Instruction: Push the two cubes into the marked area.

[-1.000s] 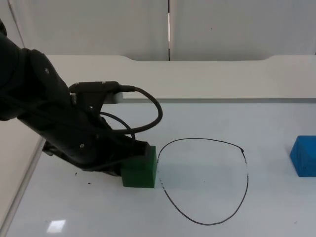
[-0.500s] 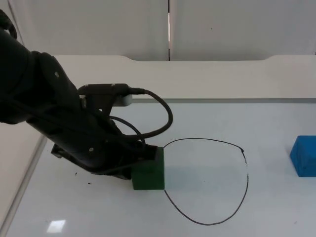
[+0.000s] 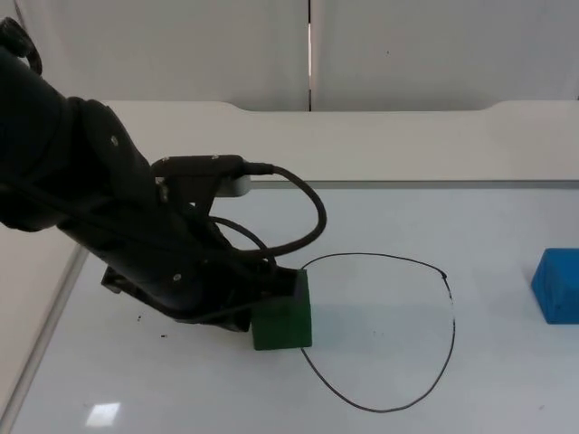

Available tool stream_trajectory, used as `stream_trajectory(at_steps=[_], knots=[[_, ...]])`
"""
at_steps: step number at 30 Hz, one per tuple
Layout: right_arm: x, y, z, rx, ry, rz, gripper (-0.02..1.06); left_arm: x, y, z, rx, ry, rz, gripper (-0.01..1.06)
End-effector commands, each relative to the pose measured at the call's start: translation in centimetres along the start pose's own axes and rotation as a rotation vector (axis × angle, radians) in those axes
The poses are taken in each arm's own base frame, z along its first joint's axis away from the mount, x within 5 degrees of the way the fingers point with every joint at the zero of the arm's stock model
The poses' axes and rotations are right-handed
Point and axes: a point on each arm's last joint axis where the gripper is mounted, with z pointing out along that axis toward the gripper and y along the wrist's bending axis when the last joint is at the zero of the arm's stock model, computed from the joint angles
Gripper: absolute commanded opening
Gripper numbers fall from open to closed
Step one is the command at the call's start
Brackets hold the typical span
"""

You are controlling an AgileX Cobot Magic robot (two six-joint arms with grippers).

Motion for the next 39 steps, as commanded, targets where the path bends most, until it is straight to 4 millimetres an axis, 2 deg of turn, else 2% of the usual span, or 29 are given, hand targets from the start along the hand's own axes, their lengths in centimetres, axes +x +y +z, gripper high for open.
stream_trajectory(at_steps=[1, 6, 39], knots=[[-0.2, 0.2, -0.2, -0.007, -0.010, -0.015, 0.56, 0.0, -0.6, 0.0, 0.002, -0.020, -0.022, 0.00], [-0.2, 0.2, -0.2, -0.006, -0.012, -0.016, 0.56, 0.0, -0.7, 0.0, 0.010, -0.017, -0.057, 0.00], [-0.1, 0.2, -0.2, -0.008, -0.004, -0.015, 0.56, 0.3, -2.2, 0.2, 0.006, -0.060, 0.015, 0.00]])
